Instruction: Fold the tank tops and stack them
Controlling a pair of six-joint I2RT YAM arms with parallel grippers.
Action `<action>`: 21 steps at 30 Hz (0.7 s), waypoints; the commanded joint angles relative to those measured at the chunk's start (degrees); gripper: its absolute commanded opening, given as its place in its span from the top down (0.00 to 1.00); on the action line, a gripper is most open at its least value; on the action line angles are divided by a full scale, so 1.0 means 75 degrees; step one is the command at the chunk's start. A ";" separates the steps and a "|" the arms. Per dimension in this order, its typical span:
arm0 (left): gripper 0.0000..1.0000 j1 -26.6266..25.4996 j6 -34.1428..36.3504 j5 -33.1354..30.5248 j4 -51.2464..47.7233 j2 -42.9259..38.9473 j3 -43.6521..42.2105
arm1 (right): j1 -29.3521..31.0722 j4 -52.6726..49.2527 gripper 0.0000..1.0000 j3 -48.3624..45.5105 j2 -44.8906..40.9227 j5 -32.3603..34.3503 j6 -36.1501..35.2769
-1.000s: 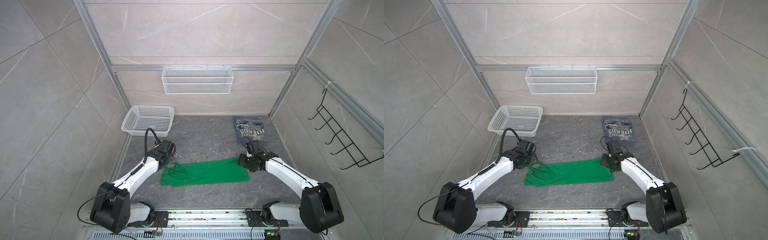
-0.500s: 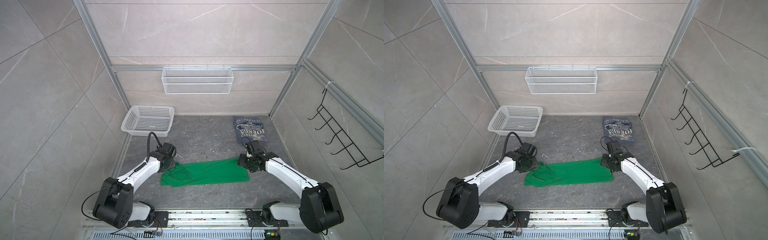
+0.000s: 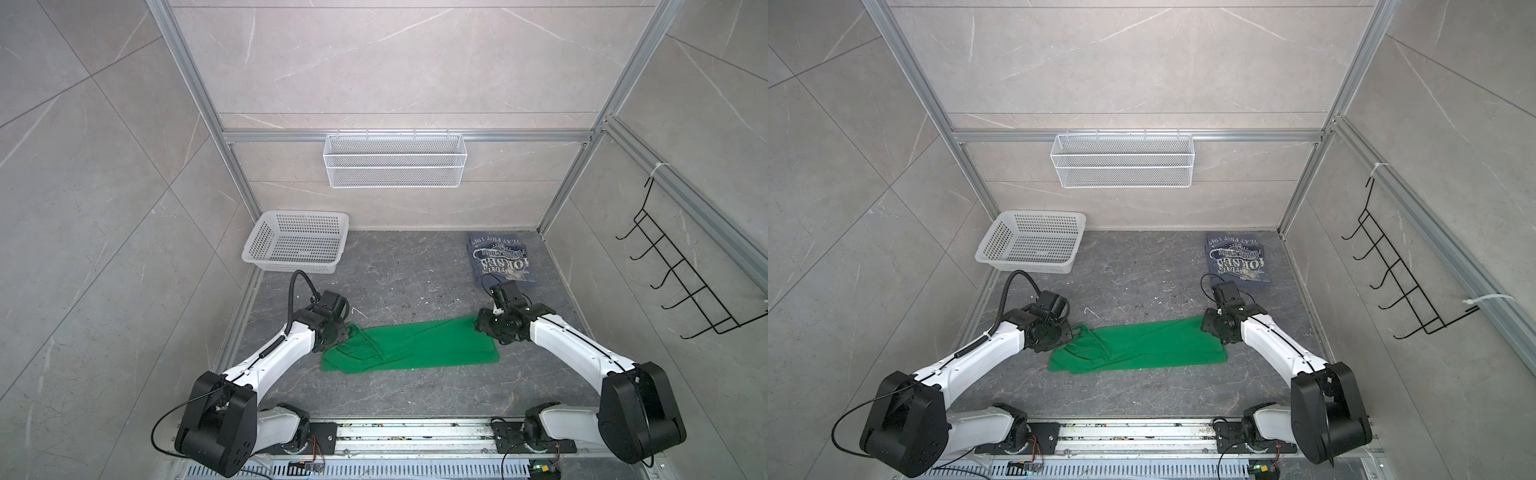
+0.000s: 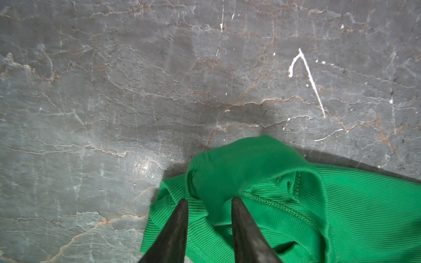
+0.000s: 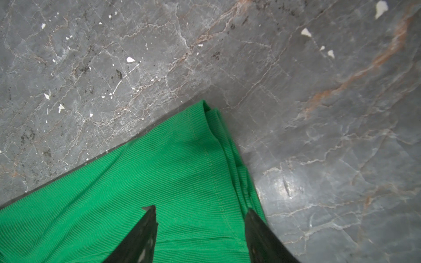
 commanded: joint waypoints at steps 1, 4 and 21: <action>0.65 -0.0027 0.0079 -0.0018 -0.0140 0.0017 -0.0010 | 0.0042 -0.0201 0.37 -0.0008 -0.0048 0.0116 0.0011; 0.70 -0.0027 0.0076 -0.0205 -0.0049 0.0010 -0.0039 | 0.0042 -0.0181 0.37 -0.0019 -0.0033 0.0098 0.0020; 0.94 -0.0027 0.1039 -0.0290 0.0736 0.0402 0.0431 | 0.0042 -0.0193 0.37 -0.0060 -0.0021 0.0147 -0.0048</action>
